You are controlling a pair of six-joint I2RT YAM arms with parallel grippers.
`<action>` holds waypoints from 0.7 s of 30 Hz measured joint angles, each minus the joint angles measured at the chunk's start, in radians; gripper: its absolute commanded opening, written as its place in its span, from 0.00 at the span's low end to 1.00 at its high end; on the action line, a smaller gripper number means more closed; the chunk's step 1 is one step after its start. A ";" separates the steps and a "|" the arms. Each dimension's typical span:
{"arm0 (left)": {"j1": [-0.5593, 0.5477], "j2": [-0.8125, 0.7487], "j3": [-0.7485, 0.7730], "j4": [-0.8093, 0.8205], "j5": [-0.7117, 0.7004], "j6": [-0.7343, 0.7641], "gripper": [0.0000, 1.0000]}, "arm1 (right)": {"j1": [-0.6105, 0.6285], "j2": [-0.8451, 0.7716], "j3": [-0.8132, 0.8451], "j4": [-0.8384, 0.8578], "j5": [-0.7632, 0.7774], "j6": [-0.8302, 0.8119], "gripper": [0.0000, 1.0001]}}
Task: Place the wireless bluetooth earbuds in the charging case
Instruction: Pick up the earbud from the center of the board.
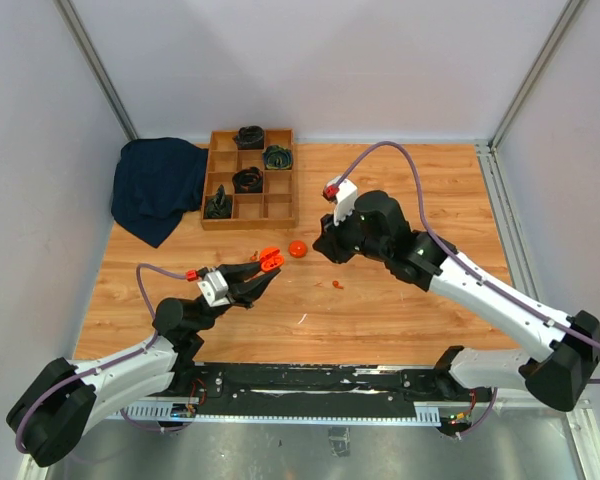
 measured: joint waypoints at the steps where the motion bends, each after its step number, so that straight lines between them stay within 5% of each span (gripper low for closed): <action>1: 0.000 0.000 0.000 0.007 -0.001 0.000 0.00 | 0.014 -0.013 -0.008 0.019 0.001 0.019 0.16; 21: 0.000 0.005 0.000 0.034 0.009 0.018 0.00 | 0.251 -0.112 -0.116 0.372 0.074 0.187 0.14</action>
